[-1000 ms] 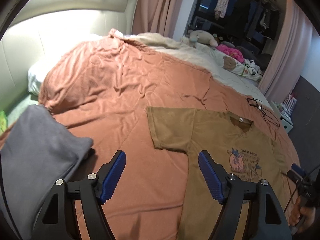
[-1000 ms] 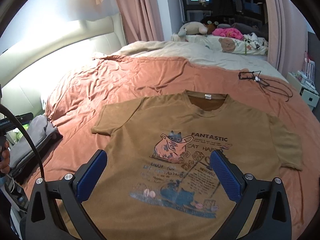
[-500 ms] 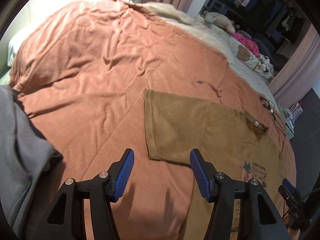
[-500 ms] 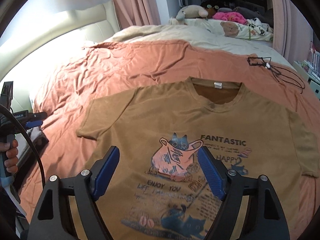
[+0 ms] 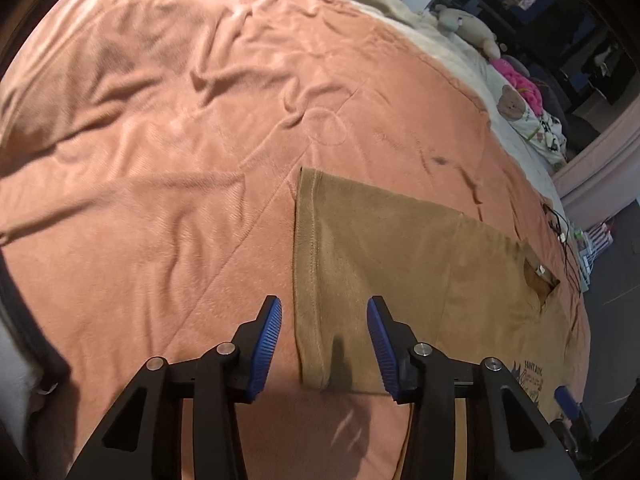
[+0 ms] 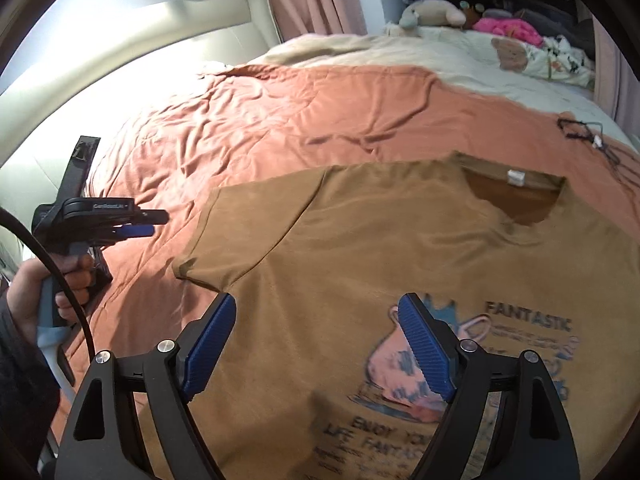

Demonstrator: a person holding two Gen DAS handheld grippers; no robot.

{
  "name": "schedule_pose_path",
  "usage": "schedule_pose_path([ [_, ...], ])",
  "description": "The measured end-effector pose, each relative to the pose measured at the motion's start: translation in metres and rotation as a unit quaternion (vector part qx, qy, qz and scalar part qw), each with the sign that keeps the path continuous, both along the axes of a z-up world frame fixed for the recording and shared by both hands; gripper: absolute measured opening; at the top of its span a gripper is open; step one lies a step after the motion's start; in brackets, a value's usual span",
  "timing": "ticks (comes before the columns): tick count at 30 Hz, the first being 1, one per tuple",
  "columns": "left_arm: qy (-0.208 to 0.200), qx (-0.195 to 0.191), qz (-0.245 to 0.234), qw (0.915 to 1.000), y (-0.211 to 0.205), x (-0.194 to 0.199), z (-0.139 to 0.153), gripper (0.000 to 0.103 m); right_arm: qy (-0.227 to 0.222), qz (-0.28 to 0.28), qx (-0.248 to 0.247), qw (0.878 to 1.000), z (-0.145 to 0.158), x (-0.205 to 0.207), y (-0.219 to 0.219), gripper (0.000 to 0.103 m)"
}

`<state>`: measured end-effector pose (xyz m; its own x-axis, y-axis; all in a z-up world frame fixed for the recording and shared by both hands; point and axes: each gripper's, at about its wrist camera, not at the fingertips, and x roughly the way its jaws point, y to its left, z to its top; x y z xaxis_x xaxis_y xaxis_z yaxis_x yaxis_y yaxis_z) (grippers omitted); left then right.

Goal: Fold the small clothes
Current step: 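Grasp the T-shirt side edge with the left gripper and fold it inward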

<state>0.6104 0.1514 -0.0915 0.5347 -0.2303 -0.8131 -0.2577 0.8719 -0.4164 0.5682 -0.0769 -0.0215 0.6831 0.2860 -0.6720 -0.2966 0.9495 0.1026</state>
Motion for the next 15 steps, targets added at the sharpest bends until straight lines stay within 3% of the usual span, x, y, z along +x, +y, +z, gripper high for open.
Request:
schedule_pose_path([
  [3,0.012,-0.003,-0.001,0.9999,-0.002,0.008,-0.012,0.046,0.0,-0.014,0.004,1.0,-0.01,0.014,-0.001,0.078],
  [7,0.035,0.003,-0.002,0.9994,-0.005,0.017,-0.03,0.045,0.03,-0.011,0.012,0.999,-0.026,0.032,0.008,0.045],
  [8,0.039,-0.001,-0.003,0.9992,-0.006,0.018,-0.034,0.044,0.035,-0.011,0.011,0.999,-0.03,0.036,0.01,0.041],
  [15,0.041,-0.062,0.017,0.9971,0.003,0.013,-0.051,0.039,0.057,-0.012,0.034,0.998,-0.045,0.054,0.019,0.035],
])
